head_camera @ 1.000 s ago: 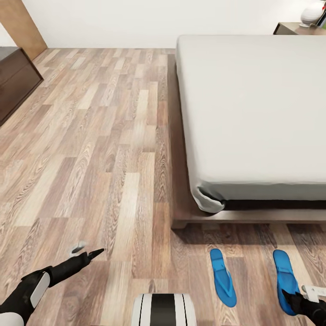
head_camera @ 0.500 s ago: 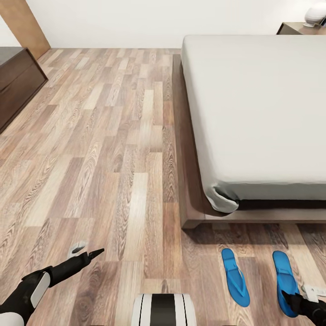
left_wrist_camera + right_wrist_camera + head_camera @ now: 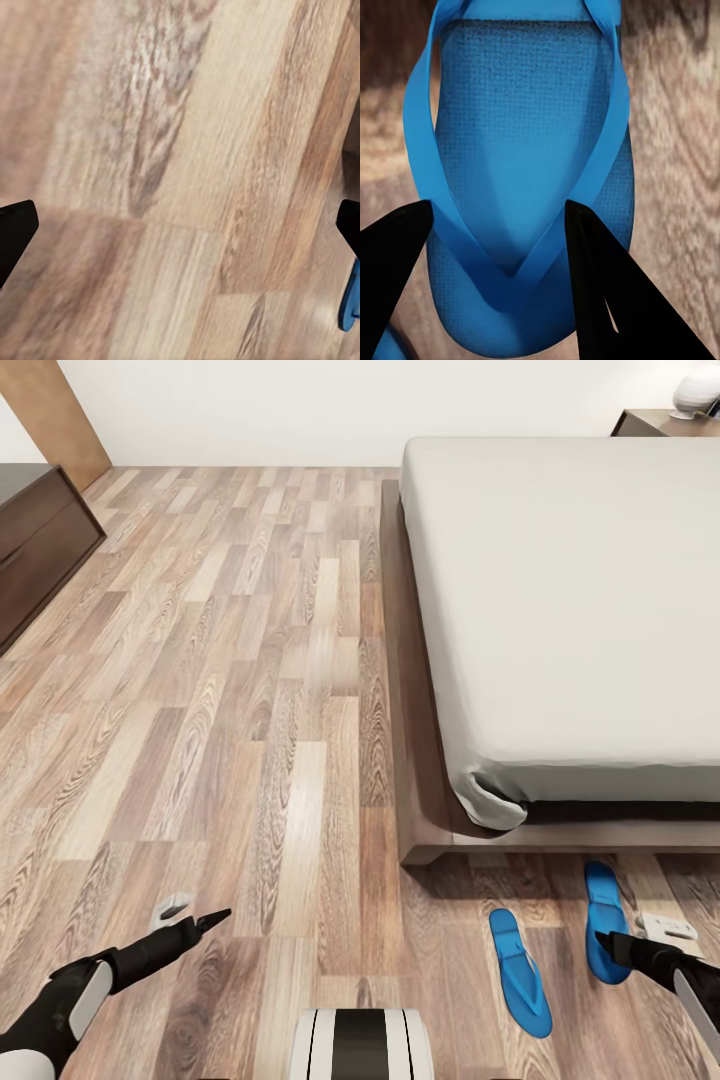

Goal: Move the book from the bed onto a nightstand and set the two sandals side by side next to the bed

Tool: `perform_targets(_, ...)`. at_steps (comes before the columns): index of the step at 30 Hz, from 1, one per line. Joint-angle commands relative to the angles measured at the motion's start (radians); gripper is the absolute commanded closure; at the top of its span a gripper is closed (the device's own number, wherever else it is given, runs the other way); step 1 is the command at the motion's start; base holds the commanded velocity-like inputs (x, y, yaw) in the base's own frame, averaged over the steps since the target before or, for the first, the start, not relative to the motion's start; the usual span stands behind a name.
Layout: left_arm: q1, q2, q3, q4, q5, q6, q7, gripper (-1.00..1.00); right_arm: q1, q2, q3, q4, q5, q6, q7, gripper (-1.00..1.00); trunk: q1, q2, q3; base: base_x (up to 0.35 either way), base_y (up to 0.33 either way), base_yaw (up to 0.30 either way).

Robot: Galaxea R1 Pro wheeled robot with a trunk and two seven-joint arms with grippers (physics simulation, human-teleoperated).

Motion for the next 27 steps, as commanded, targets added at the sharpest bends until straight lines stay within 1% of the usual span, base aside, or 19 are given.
perform_targets(1, 0.000, -0.001, 0.002, 0.000, 0.006, 0.008, -0.002, -1.00, -0.001, 0.000, -0.003, -0.001, -0.011, 0.008, 0.003, 1.00, 0.000, 0.000, -0.001, 0.000, 0.000, 0.000)
perform_targets(6, 0.000, -0.003, 0.002, 0.000, 0.006, 0.008, -0.002, -1.00, -0.002, -0.001, -0.002, 0.001, -0.011, 0.013, 0.004, 1.00, 0.000, 0.000, -0.001, 0.000, 0.000, 0.000)
perform_targets(7, 0.000, -0.003, 0.002, 0.000, 0.006, 0.008, -0.002, -1.00, -0.002, 0.000, -0.001, 0.001, -0.011, 0.025, 0.004, 1.00, 0.000, 0.000, -0.001, 0.000, 0.000, 0.000)
perform_targets(9, 0.000, -0.003, 0.002, 0.000, 0.006, 0.008, -0.002, -1.00, -0.002, 0.000, -0.001, 0.003, -0.006, 0.078, 0.003, 1.00, 0.000, 0.000, -0.001, 0.000, 0.000, 0.000)
perform_targets(10, 0.000, -0.003, 0.002, 0.000, 0.006, 0.008, -0.002, -1.00, -0.002, 0.000, -0.001, 0.003, 0.002, 0.131, 0.002, 1.00, 0.000, 0.000, -0.001, 0.000, 0.000, 0.000)
perform_targets(11, 0.000, -0.003, 0.002, 0.000, 0.006, 0.008, -0.002, -1.00, -0.002, 0.000, -0.001, 0.003, 0.010, 0.158, 0.001, 1.00, 0.000, 0.000, -0.001, 0.000, 0.000, 0.000)
perform_targets(13, 0.000, -0.003, 0.002, 0.000, 0.006, 0.008, -0.002, -1.00, -0.002, 0.000, -0.001, 0.005, 0.028, 0.188, 0.001, 1.00, 0.000, 0.000, -0.001, 0.000, 0.000, 0.000)
perform_targets(16, 0.000, -0.003, 0.002, 0.000, 0.006, 0.008, -0.002, -1.00, -0.002, 0.000, 0.001, 0.009, 0.071, 0.205, 0.000, 1.00, 0.000, 0.000, -0.001, 0.000, 0.000, 0.000)
perform_targets(18, 0.000, -0.003, 0.002, 0.000, 0.006, 0.008, -0.002, -1.00, -0.002, 0.000, 0.002, 0.010, 0.082, 0.207, 0.001, 1.00, 0.000, 0.000, -0.001, 0.000, 0.000, 0.000)
perform_targets(21, 0.000, -0.003, 0.002, 0.000, 0.006, 0.008, -0.002, -1.00, -0.002, 0.003, 0.003, 0.011, 0.088, 0.208, 0.000, 1.00, 0.000, 0.000, -0.001, 0.000, 0.000, 0.000)
perform_targets(23, 0.000, -0.003, 0.002, 0.000, 0.006, 0.008, -0.002, -1.00, -0.002, 0.032, 0.003, 0.011, 0.089, 0.207, 0.001, 1.00, 0.000, 0.000, -0.001, 0.000, 0.000, 0.000)
perform_targets(25, 0.000, -0.003, 0.002, 0.000, 0.006, 0.008, -0.002, -1.00, -0.002, 0.055, 0.007, 0.012, 0.091, 0.200, 0.001, 1.00, 0.000, 0.000, -0.001, 0.000, 0.000, 0.000)
perform_targets(26, 0.000, -0.003, 0.002, 0.000, 0.006, 0.008, -0.002, -1.00, -0.002, 0.059, 0.016, 0.012, 0.096, 0.198, 0.001, 1.00, 0.000, 0.000, -0.001, 0.000, 0.000, 0.000)
perform_targets(27, 0.000, -0.003, 0.002, 0.000, 0.006, 0.008, -0.002, -1.00, -0.002, 0.062, 0.042, 0.013, 0.106, 0.193, 0.001, 1.00, 0.000, 0.000, -0.001, 0.000, 0.000, 0.000)
